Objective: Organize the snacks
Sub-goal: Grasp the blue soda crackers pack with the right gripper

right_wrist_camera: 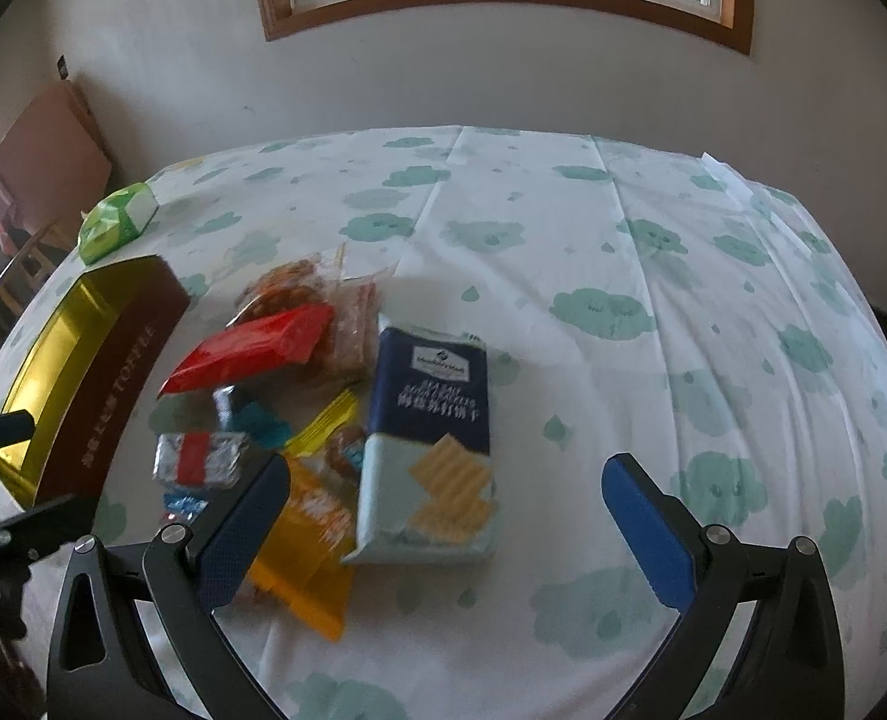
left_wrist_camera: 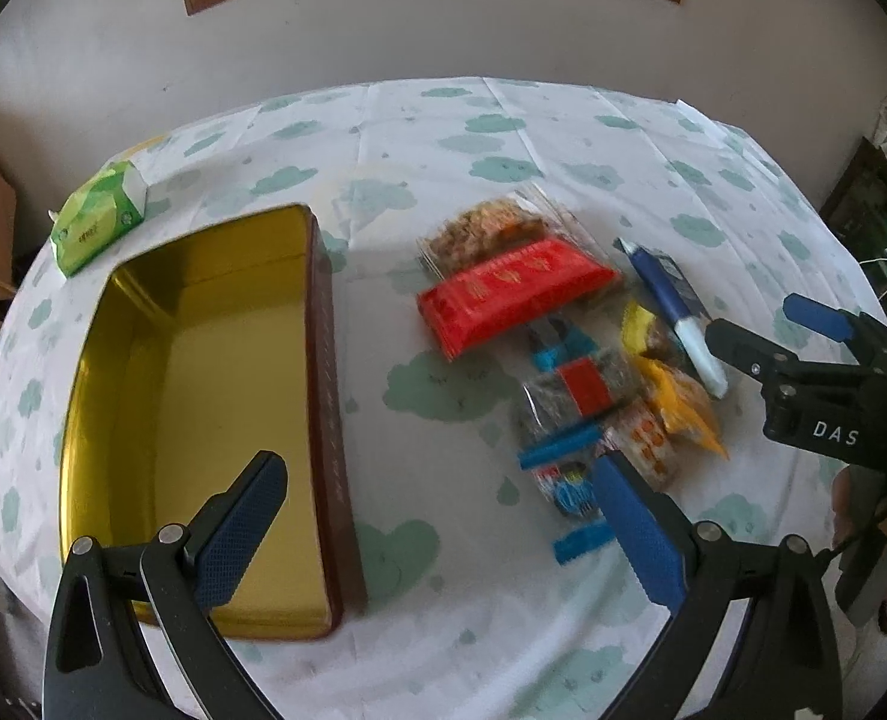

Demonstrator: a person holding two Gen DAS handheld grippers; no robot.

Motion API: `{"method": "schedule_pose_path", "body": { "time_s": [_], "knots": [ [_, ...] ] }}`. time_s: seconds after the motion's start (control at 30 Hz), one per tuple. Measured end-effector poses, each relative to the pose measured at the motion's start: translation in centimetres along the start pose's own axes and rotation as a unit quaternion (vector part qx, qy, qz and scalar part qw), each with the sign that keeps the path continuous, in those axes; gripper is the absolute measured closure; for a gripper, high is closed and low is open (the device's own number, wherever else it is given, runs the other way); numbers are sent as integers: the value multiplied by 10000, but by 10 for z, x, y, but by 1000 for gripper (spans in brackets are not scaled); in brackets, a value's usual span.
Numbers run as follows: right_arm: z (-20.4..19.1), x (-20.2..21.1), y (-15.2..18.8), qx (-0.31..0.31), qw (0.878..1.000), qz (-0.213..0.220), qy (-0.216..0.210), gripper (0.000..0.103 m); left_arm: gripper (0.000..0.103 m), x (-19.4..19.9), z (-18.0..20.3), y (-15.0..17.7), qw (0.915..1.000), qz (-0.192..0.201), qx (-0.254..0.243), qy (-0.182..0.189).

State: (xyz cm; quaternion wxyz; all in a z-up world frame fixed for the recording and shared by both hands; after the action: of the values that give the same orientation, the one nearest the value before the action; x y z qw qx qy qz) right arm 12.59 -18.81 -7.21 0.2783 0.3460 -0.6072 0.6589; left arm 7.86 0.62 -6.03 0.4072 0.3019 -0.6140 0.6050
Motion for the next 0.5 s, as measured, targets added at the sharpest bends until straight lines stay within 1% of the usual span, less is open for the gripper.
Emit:
{"method": "schedule_pose_path", "body": {
  "time_s": [0.07,0.2,0.33,0.4,0.5],
  "knots": [
    [3,-7,-4,-7,10000,-31,20,0,2,-2,-4,-8,9999,43,-78,-84],
    [7,-19,-7,4,9999,-109,59,0,2,-9,-9,-21,9997,52,-183,-137],
    [10,-30,-9,19,9998,-168,103,1,2,-18,-14,-29,9996,-28,-189,-201],
    [11,-35,-11,20,9998,-183,119,1,2,-21,-15,-32,9996,-51,-199,-175],
    [12,-43,-12,39,9997,-232,119,3,2,-26,-15,-36,9993,-63,-295,-226]
  ]
}}
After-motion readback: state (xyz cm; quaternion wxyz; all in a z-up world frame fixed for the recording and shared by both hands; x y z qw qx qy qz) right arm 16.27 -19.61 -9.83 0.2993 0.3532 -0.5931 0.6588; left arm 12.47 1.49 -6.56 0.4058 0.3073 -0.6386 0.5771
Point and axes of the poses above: each gripper's, at about its wrist camera, not at the fingertips, and x roughly against the way its jaws point, z to its right, y to its underside, the point moved 8 cm from there along -x, roughly the way its jaws point, and after that the axes turned 5 degrees about y, right-handed, at the moved point
